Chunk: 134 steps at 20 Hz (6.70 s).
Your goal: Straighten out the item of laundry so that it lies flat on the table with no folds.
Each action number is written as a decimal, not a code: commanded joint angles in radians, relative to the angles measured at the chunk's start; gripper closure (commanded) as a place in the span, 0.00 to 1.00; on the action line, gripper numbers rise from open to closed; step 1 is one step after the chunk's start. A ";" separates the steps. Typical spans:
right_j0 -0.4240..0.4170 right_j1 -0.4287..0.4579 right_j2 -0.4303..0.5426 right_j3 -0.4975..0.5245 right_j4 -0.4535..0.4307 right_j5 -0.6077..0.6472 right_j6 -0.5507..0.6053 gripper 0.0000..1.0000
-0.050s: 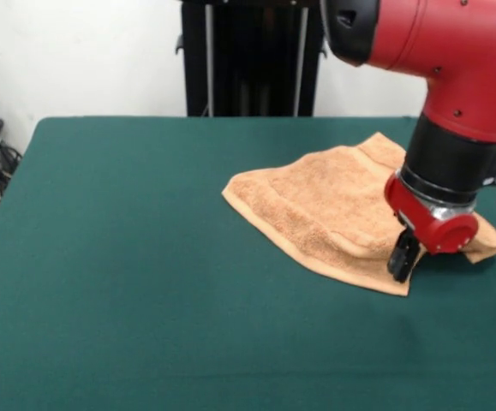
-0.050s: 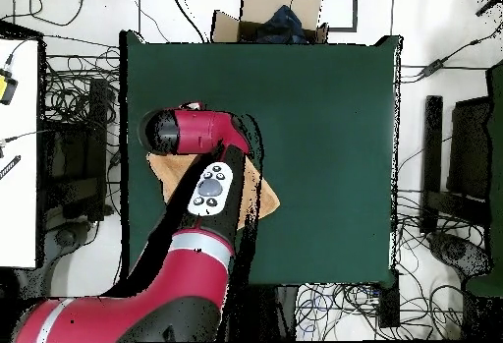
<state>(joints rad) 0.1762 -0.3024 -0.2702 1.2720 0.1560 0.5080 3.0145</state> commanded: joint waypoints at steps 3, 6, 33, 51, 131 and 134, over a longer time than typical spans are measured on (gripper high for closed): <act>-0.051 0.020 0.058 0.111 -0.051 0.170 -0.064 1.00; -0.093 0.018 0.111 0.120 -0.033 0.239 -0.103 1.00; -0.192 0.066 0.317 0.165 -0.006 0.151 -0.044 1.00; -0.097 0.257 0.148 0.025 -0.116 -0.119 0.056 1.00; -0.019 0.281 0.138 0.066 -0.155 -0.259 0.122 1.00; -0.093 0.288 0.240 0.098 -0.143 -0.278 0.067 1.00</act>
<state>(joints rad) 0.1493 -0.2617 -0.2319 1.4003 -0.0452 0.4763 3.0145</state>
